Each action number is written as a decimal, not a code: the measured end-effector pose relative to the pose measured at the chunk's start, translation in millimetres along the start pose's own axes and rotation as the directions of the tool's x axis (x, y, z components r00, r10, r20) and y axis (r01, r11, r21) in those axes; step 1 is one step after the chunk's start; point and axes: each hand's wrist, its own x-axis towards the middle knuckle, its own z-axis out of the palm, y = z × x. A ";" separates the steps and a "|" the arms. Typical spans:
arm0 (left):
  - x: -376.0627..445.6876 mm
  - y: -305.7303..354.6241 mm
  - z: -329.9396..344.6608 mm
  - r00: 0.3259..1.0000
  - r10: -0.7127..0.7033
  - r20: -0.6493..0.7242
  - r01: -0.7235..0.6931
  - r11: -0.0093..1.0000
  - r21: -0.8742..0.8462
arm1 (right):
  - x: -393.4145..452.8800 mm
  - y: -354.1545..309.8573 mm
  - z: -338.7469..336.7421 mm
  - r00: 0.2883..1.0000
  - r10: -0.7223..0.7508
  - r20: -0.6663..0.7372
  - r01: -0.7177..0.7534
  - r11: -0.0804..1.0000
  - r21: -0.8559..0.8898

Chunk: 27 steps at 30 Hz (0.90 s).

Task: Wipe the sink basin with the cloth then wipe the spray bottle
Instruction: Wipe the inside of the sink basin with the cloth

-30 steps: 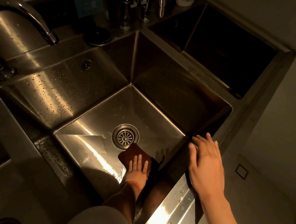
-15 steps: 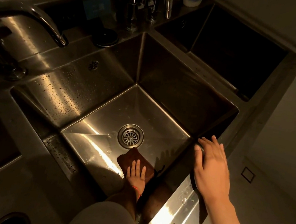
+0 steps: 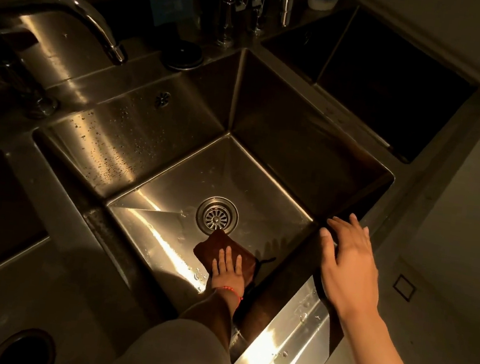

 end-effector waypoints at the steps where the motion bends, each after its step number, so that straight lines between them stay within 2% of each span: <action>1: -1.5 0.9 0.0 1.000 -0.002 -0.005 0.002 1.000 -0.007 | -0.8 0.2 -0.2 1.000 0.000 -0.002 0.000 1.000 0.004; 6: -6.4 2.8 -2.2 0.999 -0.046 -0.027 0.044 0.997 -0.058 | -2.8 -0.3 0.1 1.000 -0.017 -0.001 0.017 1.000 0.004; 9: -6.4 5.9 -5.7 0.993 -0.113 -0.033 0.106 0.982 -0.155 | -2.0 -0.5 -0.1 0.999 -0.036 -0.003 0.037 0.999 0.007; 16: 0.6 0.1 -9.7 0.948 -0.318 0.010 0.296 0.868 -0.398 | -3.6 -0.4 2.2 0.998 -0.063 -0.003 0.063 0.998 0.006; 19: 4.0 -7.4 -14.1 0.949 -0.315 0.024 0.302 0.881 -0.364 | -2.4 -1.6 1.9 0.997 -0.074 -0.008 0.074 0.997 0.009; 22: 2.5 -21.5 -11.5 0.962 -0.274 -0.011 0.263 0.935 -0.239 | -3.5 -3.2 3.3 0.997 -0.081 0.001 0.081 0.997 -0.012; 27: 5.3 -46.1 -5.5 0.994 -0.092 -0.050 0.089 0.994 -0.059 | -2.5 -3.7 3.3 0.996 -0.084 0.019 0.085 0.996 -0.026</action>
